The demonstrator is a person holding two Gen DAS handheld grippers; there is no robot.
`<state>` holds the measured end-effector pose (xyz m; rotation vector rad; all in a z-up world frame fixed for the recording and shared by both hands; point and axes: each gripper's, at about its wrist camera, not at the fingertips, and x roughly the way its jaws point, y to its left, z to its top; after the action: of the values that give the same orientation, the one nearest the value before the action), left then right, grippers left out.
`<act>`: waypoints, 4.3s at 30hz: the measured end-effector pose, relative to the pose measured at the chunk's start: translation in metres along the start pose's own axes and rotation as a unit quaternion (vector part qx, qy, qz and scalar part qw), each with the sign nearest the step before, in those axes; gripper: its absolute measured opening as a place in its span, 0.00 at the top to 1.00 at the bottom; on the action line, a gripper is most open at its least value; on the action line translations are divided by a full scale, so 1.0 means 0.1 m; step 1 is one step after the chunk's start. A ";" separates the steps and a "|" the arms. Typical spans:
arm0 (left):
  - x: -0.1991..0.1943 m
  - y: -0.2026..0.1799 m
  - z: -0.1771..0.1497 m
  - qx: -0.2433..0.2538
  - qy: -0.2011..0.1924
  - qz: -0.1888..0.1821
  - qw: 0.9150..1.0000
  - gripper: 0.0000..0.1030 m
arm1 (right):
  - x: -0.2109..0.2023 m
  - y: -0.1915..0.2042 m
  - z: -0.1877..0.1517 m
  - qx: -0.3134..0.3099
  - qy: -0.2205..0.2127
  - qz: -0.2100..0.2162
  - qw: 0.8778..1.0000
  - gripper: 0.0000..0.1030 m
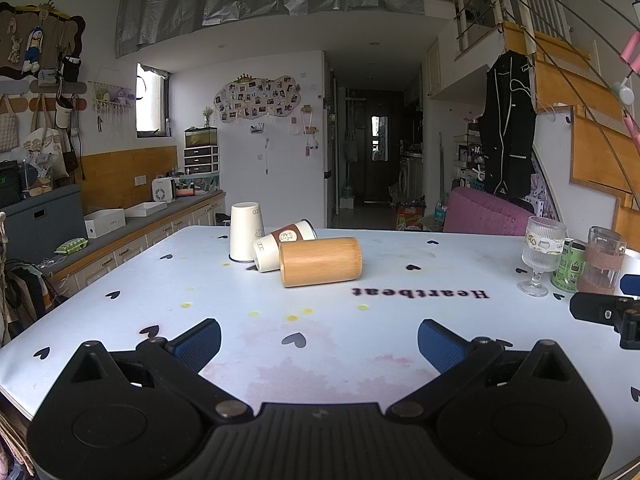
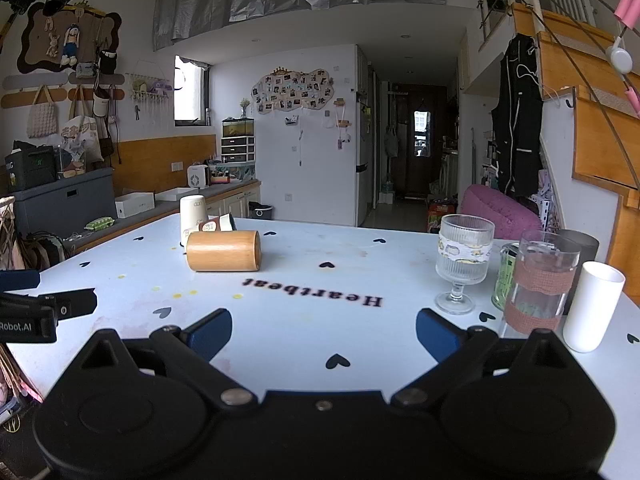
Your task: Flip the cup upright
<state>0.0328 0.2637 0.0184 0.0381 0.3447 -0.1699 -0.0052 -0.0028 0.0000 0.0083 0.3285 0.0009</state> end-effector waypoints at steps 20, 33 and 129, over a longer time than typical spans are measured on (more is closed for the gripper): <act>0.18 0.05 0.19 -0.010 -0.006 -0.013 1.000 0.00 | -0.05 -0.03 -0.01 0.006 -0.004 0.000 1.000 0.03; 0.93 -0.02 0.64 -0.004 -0.010 0.002 1.000 0.00 | -0.11 -0.21 -0.16 0.035 -0.003 -0.006 0.999 0.03; 1.41 -0.42 0.37 0.005 0.197 -0.112 0.974 0.33 | -0.04 -0.57 -0.48 0.071 0.028 -0.003 0.997 0.03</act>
<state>0.1685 0.1970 0.0046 0.0421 0.7461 -0.3907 -0.0249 -0.0597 -0.0448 0.1489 0.3844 -0.0283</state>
